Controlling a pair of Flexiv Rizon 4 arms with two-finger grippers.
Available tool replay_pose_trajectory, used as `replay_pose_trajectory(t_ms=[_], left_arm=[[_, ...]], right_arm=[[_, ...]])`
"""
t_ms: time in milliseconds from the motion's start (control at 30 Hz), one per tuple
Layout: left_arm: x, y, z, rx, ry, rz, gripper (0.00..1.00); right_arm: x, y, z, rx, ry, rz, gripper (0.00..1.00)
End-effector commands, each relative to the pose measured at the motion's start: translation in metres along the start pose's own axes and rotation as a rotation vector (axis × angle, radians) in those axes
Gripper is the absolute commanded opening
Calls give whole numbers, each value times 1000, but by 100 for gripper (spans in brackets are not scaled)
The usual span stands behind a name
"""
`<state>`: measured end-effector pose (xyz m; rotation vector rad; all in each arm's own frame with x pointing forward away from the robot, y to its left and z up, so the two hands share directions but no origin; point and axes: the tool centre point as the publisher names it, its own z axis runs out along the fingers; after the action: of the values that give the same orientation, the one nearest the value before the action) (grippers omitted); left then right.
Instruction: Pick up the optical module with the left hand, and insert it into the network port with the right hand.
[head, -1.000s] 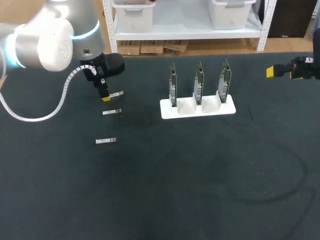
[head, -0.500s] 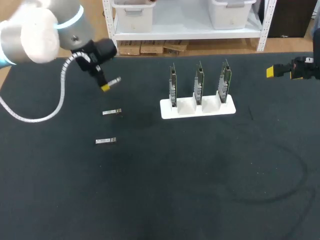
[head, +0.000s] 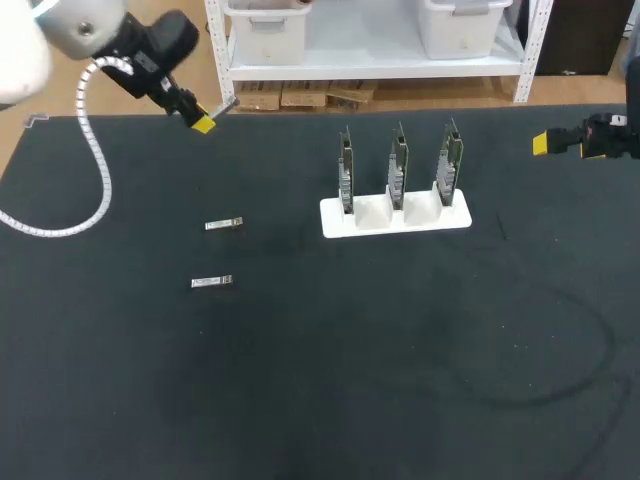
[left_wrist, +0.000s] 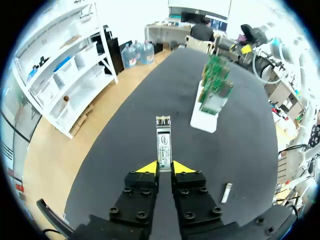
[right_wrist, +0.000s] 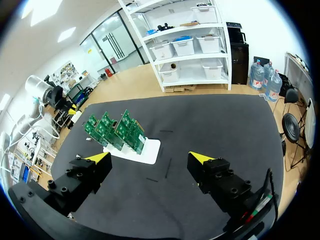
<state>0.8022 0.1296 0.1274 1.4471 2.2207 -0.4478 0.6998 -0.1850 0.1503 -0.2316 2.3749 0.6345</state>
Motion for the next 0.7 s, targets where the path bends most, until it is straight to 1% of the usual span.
replay_pose_trajectory(t_ms=[33, 367, 433, 467, 533, 567, 600, 700], left_arm=[[11, -20, -14, -55, -195, -15, 0], [11, -21, -15, -56, -196, -9, 0], [-1, -24, -20, -55, -251, 13, 0], [-6, -25, -21, -54, -267, 18, 0], [-25, -29, -21, -41, -334, 43, 0], [-30, -30, -21, -38, -340, 48, 0], [-41, -34, -20, -23, -360, 72, 0], [-59, -43, -16, 29, -398, 102, 0]], right_arm=[[0, 1, 0, 3, 1, 1, 100], [0, 1, 0, 3, 1, 1, 100], [0, 1, 0, 3, 1, 1, 100], [0, 1, 0, 3, 1, 1, 100], [0, 1, 0, 3, 1, 1, 100], [0, 1, 0, 3, 1, 1, 100], [0, 1, 0, 3, 1, 1, 100], [0, 1, 0, 3, 1, 1, 100]])
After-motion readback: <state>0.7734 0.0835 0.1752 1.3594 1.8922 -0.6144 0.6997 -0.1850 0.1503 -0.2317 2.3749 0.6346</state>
